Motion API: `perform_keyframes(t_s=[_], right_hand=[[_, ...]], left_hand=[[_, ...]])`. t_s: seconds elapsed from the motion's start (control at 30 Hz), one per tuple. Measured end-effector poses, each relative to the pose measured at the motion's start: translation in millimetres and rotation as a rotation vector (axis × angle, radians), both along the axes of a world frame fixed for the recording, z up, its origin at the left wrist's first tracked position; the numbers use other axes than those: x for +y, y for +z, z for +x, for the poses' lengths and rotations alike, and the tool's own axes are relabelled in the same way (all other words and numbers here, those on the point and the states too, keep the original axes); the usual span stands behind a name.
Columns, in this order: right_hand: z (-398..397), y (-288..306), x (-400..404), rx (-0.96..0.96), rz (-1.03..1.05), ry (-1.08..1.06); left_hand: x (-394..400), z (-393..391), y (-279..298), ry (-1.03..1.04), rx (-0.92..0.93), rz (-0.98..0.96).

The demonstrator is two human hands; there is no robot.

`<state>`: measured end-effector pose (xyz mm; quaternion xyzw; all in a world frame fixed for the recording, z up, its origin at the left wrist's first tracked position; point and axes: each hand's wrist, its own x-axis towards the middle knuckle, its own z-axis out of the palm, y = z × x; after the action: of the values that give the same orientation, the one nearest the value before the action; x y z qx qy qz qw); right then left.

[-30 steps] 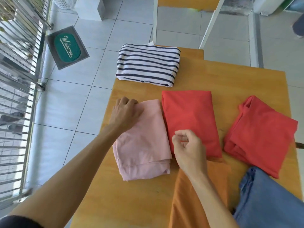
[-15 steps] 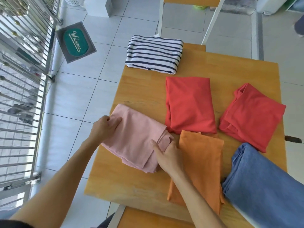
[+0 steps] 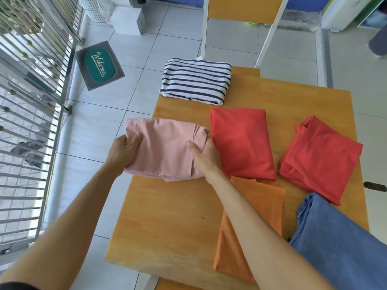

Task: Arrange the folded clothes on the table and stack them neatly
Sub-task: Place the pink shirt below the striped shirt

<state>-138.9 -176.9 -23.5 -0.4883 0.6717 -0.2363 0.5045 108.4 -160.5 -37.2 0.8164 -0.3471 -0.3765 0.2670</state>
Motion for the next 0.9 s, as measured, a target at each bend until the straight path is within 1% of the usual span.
perform_keyframes(t_s=[0.07,0.23,0.37,0.43,0.57,0.73,0.9], right_hand=[[-0.5,-2.1,-30.2,-0.004,0.008,-0.017],[-21.6,-19.2,-81.3,0.102,0.116,-0.038],[-50.8,-26.7,-107.6,0.159,0.079,-0.104],[-61.9,-28.6,-116.5,0.154,0.066,-0.117],[-66.5,-32.8,-122.8,0.158,0.062,-0.071],[-56.9,-33.8,-123.0,0.144,0.06,-0.061],[-46.5,-33.4,-122.8,0.185,0.037,-0.03]], left_hand=[[-31.4,-3.7,0.8,0.001,-0.005,-0.029],[-92.9,-16.6,-9.1,-0.085,-0.012,-0.012],[-121.3,-30.2,-21.8,-0.138,-0.02,0.013],[-132.9,-38.4,-25.4,-0.137,-0.024,0.018],[-144.1,-44.8,-29.0,-0.064,-0.038,0.012],[-140.7,-41.6,-29.2,-0.021,-0.122,-0.017],[-132.6,-39.2,-29.0,0.009,-0.198,-0.032]])
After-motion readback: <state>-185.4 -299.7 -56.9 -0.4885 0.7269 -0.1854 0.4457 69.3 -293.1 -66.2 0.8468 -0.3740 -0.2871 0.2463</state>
